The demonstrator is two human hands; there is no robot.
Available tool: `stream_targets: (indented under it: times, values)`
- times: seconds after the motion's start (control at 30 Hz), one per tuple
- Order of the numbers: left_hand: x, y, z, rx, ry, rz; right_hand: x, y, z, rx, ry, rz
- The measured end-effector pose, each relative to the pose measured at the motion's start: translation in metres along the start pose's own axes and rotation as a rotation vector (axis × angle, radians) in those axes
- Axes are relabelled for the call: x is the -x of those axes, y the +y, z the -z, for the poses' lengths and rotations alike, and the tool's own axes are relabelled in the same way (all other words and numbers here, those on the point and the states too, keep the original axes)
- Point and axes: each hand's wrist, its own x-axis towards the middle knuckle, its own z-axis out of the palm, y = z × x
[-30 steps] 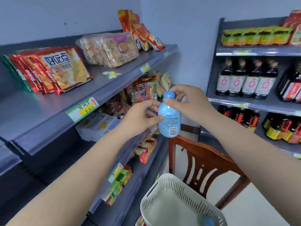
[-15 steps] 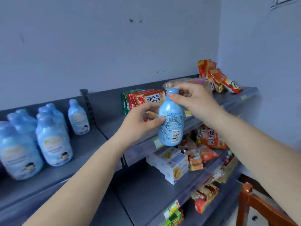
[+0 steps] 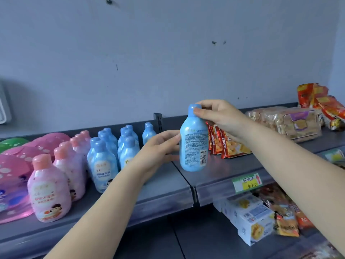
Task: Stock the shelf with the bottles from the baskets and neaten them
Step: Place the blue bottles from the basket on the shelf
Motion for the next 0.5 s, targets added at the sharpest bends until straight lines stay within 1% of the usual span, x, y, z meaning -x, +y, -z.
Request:
stream_targets:
  times: [0.1,0.27,0.33,0.4,0.5]
  values:
    - [0.001,-0.003,0.005,0.122,-0.053,0.071,-0.012,0.001,-0.007,-0.112,-0.102,0.023]
    - [0.002,-0.007,0.005,0.410,-0.238,0.111,-0.028,0.008,-0.013,-0.294,-0.250,0.054]
    - [0.004,-0.008,0.005,0.490,-0.277,0.129,-0.033,0.010,-0.014,-0.366,-0.296,0.057]
    - [0.004,-0.008,0.007,0.487,-0.230,0.118,-0.036,0.012,-0.015,-0.387,-0.301,0.058]
    - [0.004,-0.005,0.012,0.307,-0.070,0.095,-0.038,0.013,-0.017,-0.326,-0.201,0.030]
